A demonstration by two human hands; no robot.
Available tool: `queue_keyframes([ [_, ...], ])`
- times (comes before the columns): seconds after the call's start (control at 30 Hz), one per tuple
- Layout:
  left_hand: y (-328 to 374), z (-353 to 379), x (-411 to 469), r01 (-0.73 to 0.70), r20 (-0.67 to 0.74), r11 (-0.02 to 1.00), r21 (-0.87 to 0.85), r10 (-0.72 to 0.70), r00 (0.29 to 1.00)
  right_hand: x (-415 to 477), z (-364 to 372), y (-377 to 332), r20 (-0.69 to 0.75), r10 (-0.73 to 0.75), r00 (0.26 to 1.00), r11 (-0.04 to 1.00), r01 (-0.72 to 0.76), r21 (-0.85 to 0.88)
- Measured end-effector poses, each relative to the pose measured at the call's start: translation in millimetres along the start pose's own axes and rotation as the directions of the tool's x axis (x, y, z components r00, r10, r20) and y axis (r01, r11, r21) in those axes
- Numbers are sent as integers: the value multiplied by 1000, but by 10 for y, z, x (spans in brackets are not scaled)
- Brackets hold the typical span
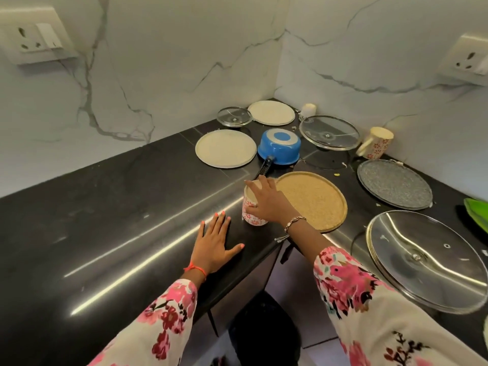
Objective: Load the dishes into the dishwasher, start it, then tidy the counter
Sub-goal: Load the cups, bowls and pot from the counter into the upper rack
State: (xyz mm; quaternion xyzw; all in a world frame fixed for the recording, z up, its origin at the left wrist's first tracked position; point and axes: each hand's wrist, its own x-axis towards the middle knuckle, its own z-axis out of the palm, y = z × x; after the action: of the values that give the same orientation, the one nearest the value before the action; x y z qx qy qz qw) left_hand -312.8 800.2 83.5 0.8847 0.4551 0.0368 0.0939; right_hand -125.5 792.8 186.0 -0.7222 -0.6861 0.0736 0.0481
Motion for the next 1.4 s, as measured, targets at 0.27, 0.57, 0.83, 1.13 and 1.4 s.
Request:
queue_keyframes([
  [0.27, 9, -12, -17, -8, 21, 1000, 0, 8, 1000, 1, -90, -145, 95, 46, 994, 999, -46, -4],
  [0.57, 208, 14, -443, 24, 19, 996, -84, -23, 1000, -745, -46, -272, 107, 124, 986, 990, -130, 51],
  [0.83, 480, 238, -1565, -97, -12, 993, -64, 97, 995, -1923, 216, -438, 122, 203, 971, 971, -216, 102],
  [1.13, 659, 832, -3221, -195, 153, 975, -111, 210, 966, -3815, 1179, -960, 295, 370, 881, 901, -417, 116],
  [1.4, 889, 1223, -5014, -259, 372, 959, -114, 283, 884, -5829, 2089, -1775, 330, 510, 794, 793, -583, 179],
])
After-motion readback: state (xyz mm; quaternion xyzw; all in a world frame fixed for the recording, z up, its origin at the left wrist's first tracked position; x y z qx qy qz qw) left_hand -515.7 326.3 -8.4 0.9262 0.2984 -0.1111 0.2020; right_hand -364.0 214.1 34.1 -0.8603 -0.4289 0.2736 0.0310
